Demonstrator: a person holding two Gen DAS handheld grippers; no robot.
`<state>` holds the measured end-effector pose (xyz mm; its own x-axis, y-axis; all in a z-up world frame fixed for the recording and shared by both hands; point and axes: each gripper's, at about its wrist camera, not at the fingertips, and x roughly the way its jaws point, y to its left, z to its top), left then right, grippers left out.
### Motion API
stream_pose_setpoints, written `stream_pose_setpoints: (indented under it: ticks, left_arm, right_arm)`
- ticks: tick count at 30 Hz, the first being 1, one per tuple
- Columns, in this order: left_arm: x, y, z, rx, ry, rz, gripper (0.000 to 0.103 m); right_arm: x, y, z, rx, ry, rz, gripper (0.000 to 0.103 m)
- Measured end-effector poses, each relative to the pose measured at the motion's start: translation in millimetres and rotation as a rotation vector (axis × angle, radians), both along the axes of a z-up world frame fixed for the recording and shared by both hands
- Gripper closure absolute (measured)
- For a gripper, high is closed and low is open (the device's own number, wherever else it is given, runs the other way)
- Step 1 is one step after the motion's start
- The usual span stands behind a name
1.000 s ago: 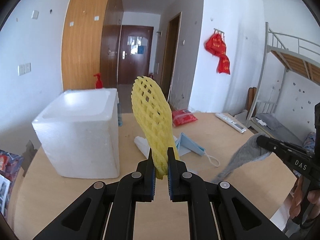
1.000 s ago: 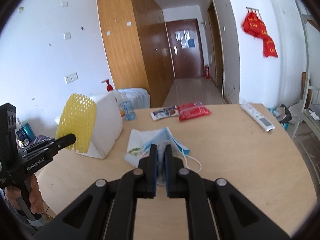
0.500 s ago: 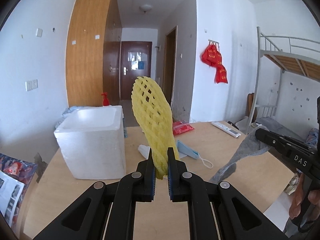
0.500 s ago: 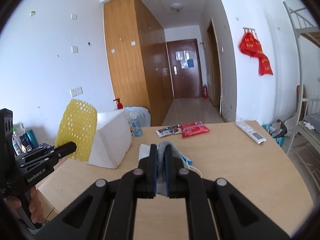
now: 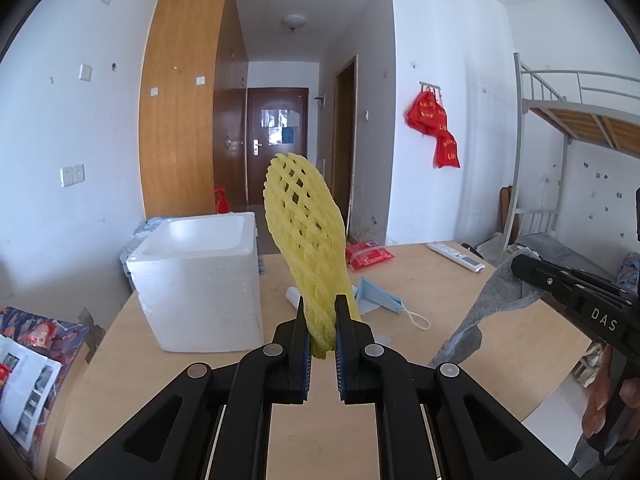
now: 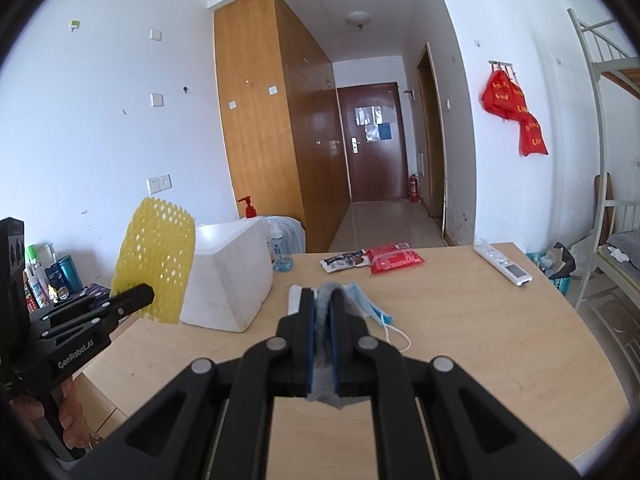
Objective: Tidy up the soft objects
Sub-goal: 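Lift and carry the net and sock with both tools over the foam box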
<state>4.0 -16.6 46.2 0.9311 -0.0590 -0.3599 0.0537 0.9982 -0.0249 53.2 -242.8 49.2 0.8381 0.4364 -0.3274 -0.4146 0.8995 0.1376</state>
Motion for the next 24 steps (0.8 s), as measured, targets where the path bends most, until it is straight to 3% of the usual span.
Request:
stream_pose_setpoints:
  ticks: [11, 24]
  left_arm:
    - [-16.2, 18.8, 1.6, 0.019, -0.012, 0.072, 0.093]
    - [-40.8, 60.0, -0.5, 0.023, -0.005, 0.204, 0.093]
  right_arm:
    - [0.3, 20.5, 2.1, -0.01, -0.008, 0.059, 0.094]
    - [-0.9, 84.1, 4.1, -0.014, -0.019, 0.228, 0.094]
